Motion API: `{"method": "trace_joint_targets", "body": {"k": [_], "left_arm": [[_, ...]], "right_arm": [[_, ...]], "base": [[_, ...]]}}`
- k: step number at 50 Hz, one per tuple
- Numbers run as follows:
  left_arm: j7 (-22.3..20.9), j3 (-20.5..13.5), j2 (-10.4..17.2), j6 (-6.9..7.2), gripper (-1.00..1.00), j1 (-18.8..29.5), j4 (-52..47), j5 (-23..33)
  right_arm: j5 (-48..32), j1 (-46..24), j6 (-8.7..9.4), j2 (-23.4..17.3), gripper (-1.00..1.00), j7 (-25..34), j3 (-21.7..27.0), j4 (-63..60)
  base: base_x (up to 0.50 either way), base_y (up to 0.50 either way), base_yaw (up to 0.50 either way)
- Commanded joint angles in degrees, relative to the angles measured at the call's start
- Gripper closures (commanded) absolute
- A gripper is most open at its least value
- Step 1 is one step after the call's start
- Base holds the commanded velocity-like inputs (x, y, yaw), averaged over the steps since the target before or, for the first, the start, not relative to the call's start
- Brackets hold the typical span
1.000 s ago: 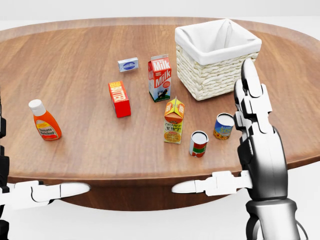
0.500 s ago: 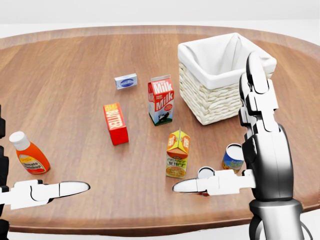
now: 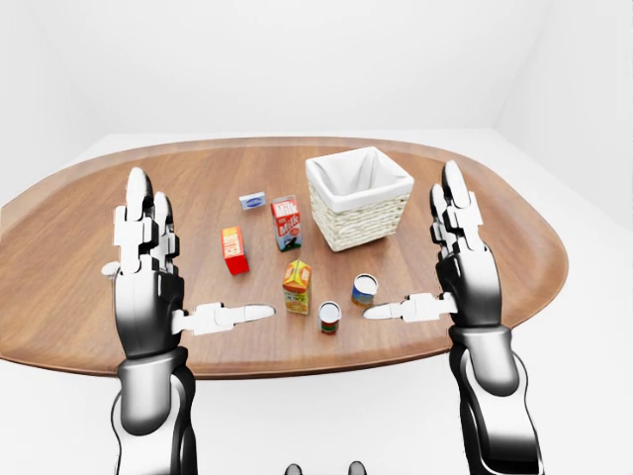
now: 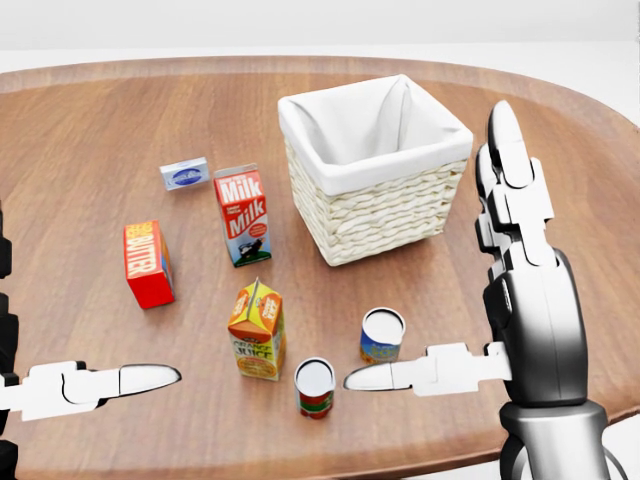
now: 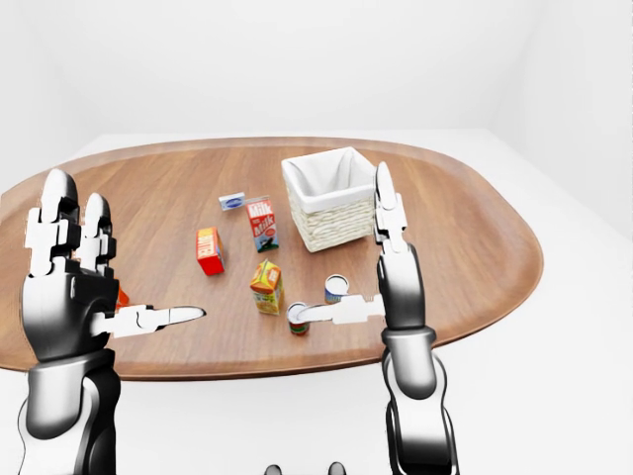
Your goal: Pick up the orange juice, and put it in the basket.
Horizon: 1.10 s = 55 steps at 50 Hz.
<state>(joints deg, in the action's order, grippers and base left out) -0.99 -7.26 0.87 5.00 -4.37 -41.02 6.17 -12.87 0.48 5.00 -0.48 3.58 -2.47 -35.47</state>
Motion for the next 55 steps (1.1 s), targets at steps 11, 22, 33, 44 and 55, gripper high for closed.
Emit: {"method": "trace_joint_targets", "body": {"k": [11,22,33,44,55], "left_arm": [[-0.1,-0.1,0.0,0.0,-1.0,0.0,-0.2,0.0],[-0.1,0.0,0.0,0.0,-1.0,-0.1,-0.5,0.0],[-0.1,0.1,-0.1,0.0,-1.0,-0.2,-0.8,0.1],[-0.1,0.2,-0.1,0.0,-1.0,0.0,-0.6,0.1],[-0.1,0.0,0.0,0.0,-1.0,0.1,-0.1,0.1]], "right_arm": [[-1.7,0.6,0.0,0.0,-1.0,0.6,-0.8,0.1],[-2.2,0.7,0.0,0.1,-1.0,0.7,-1.2,-0.2],[-2.9,0.9,0.0,0.1,-1.0,0.8,-1.8,-0.4],[-4.9,0.6,0.0,0.2,-1.0,1.1,-2.6,-0.6],[-6.2,0.4,0.0,0.6,-1.0,1.1,-2.9,-1.7]], "base": [[0.25,-0.28,0.0],[0.5,0.0,0.0],[0.5,0.0,0.0],[0.5,0.04,0.0],[0.48,0.23,0.0]]}}
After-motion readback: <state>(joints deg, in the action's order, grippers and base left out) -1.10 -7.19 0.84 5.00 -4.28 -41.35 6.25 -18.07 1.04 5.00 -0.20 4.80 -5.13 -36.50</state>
